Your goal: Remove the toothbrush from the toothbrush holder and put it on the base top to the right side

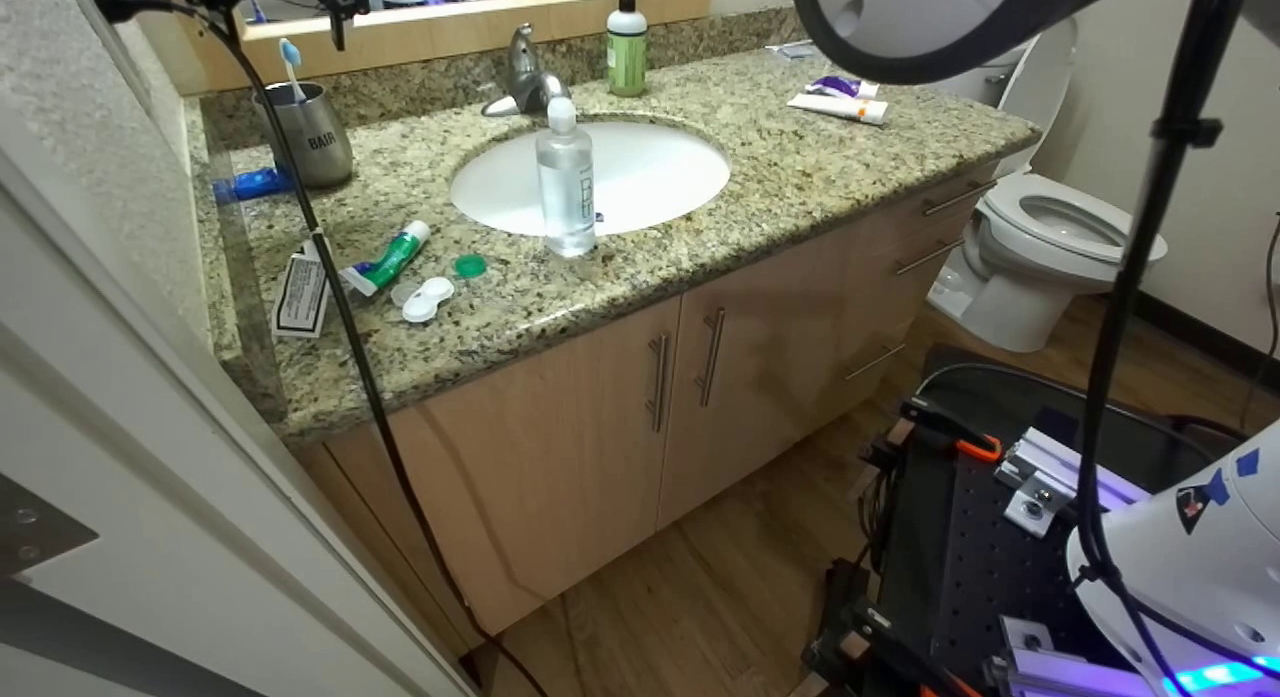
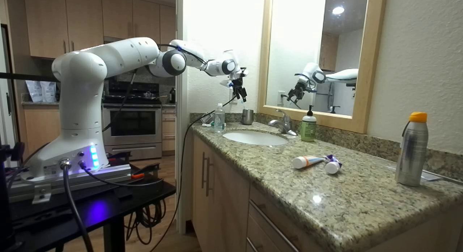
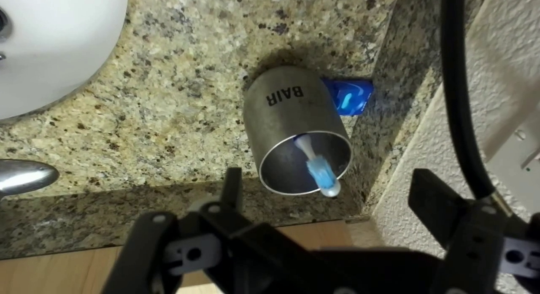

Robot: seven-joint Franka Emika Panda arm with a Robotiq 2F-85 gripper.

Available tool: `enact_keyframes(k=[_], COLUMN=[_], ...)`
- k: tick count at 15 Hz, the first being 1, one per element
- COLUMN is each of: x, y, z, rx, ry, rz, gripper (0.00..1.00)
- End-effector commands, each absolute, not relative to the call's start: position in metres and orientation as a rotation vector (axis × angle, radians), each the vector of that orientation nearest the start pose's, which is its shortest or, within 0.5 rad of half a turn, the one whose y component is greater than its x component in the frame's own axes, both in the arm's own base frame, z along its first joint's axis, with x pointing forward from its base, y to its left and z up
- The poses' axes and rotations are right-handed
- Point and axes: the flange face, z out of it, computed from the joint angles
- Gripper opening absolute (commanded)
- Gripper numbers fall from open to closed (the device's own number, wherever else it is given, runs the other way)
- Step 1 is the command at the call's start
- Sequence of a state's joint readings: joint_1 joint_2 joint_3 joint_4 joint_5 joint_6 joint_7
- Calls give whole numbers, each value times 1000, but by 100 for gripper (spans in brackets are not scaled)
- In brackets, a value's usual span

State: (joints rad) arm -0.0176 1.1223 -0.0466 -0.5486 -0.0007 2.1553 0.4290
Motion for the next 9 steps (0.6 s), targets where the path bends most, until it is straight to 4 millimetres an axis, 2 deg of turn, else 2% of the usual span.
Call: enact_keyframes(k=[1,9], x=[837,836], y=[-31,-33], z=[384,380], rx=[-2931,-2932], ry=[688,695], rz=[-717,-694], gripper=[75,20])
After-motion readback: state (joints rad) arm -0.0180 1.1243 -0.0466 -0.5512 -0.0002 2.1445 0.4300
